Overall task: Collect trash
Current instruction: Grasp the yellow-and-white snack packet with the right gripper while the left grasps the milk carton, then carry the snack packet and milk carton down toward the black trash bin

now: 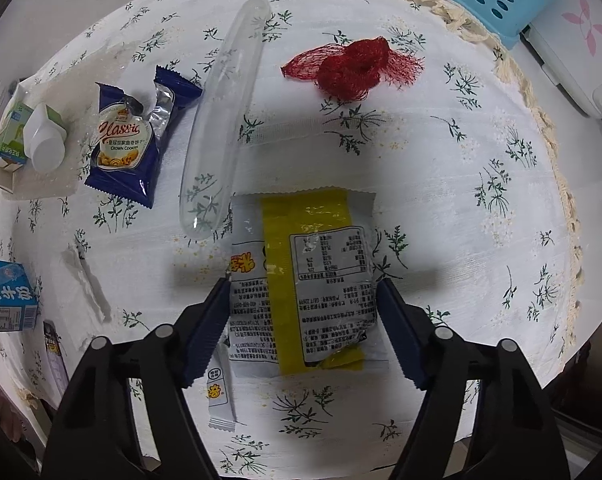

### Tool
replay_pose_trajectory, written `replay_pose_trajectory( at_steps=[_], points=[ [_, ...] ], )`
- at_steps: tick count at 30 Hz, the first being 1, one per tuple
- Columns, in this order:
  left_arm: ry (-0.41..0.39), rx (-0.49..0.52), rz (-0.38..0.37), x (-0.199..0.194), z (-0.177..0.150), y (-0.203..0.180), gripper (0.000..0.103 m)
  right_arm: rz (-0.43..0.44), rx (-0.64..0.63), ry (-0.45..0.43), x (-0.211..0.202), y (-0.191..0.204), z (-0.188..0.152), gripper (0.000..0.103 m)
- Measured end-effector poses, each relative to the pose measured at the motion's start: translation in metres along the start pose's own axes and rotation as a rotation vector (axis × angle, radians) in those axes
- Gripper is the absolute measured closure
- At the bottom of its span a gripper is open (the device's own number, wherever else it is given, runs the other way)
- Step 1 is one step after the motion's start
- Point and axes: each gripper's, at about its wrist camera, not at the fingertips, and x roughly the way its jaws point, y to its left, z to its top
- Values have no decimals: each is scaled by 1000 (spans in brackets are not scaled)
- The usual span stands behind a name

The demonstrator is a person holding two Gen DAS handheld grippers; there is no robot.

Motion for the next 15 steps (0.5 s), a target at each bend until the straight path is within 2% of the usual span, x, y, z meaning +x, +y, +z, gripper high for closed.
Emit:
replay_pose_trajectory(
  at_steps=[3,11,15],
  points=[
    [-1,16,-3,0,1,-2,27,-5,22,16,7,0,2,38],
    [-8,26,-18,-6,3,3,28,11,82,10,8,-7,7,57],
    [-13,25,-19,-13,3,8,28,21,112,-3,-1,-8,2,59]
  ],
)
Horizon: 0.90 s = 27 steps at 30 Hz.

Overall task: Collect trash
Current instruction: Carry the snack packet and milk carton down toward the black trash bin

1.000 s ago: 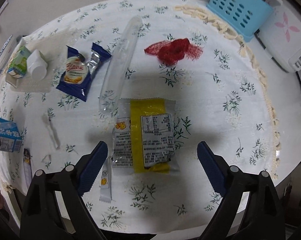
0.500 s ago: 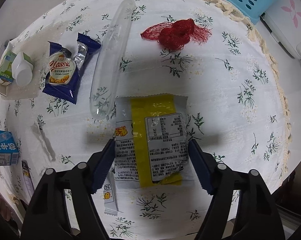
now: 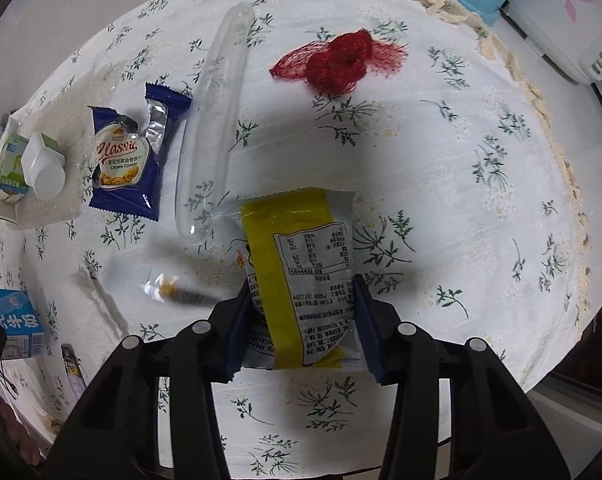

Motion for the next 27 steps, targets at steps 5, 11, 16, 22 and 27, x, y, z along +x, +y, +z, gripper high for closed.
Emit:
replay_pose_trajectory(
  at_steps=[5,11,16,22,27],
  points=[
    [-4,-3,12,-9,0,2,28,-1,31,-49,-20,-6,-8,59],
    [-17,-15,16,-25,-6,-3,28,2,30,-121,-52,3,-31,59],
    [-33,-48,32,-46,-17,-10,28,26,6,-185,-82,2,-61,59],
    [-40,-82,45,-71,-34,-24,28,51,-51,-254,-120,-1,-97,59],
    [-42,-94,51,-88,-52,-42,28,85,-86,-295,-143,-4,-124,59]
  ],
)
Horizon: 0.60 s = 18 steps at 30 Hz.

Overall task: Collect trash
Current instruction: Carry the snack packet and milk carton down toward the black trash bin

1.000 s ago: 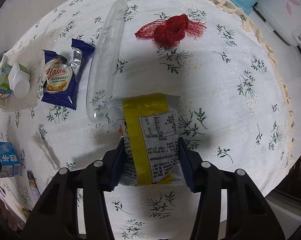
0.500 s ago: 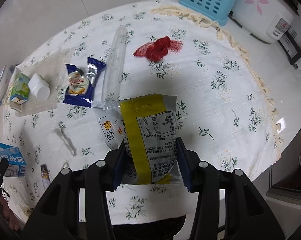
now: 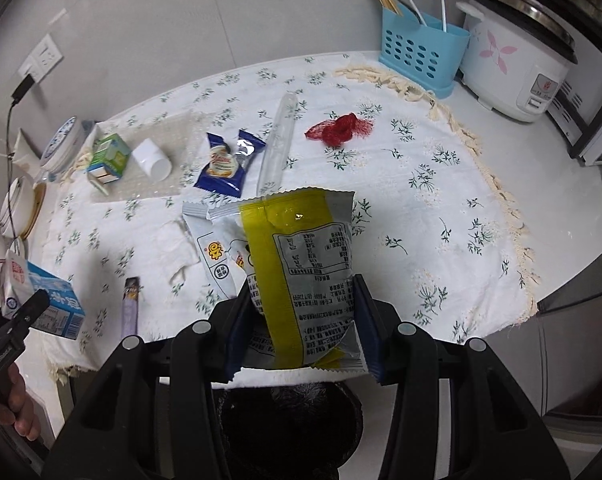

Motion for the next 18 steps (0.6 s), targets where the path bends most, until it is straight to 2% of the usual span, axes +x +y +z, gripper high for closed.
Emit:
replay_pose_trajectory(
  at_steps=[7,18],
  points=[
    [4,-3,0,-18,-27,-24,28,39,-43,-34,-29,-5,-29,59],
    [18,-16,-3,-34,-72,-52,28,76,-105,-15,-37,-10,-76,59]
  ],
)
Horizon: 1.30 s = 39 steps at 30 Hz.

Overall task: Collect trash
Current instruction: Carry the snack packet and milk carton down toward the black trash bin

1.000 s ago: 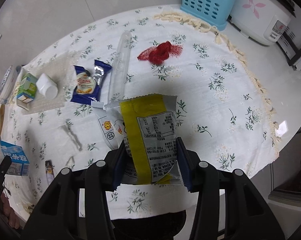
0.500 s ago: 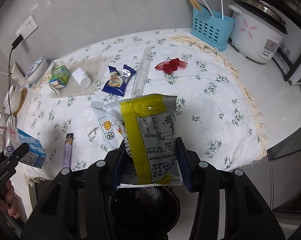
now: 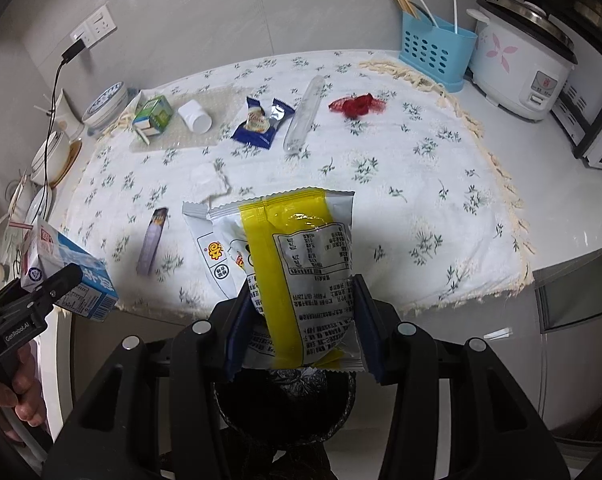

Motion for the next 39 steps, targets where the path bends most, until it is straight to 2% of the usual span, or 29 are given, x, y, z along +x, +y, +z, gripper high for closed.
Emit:
replay_pose_trajectory(
  at_steps=[14,39],
  points=[
    [48,-8,10,9,-55,-15,28,9,-46,39,7,-6,-52,59],
    [153,-1,-3,78,-135,-31,28,1,-68,141,71,-26,-131,59]
  ],
)
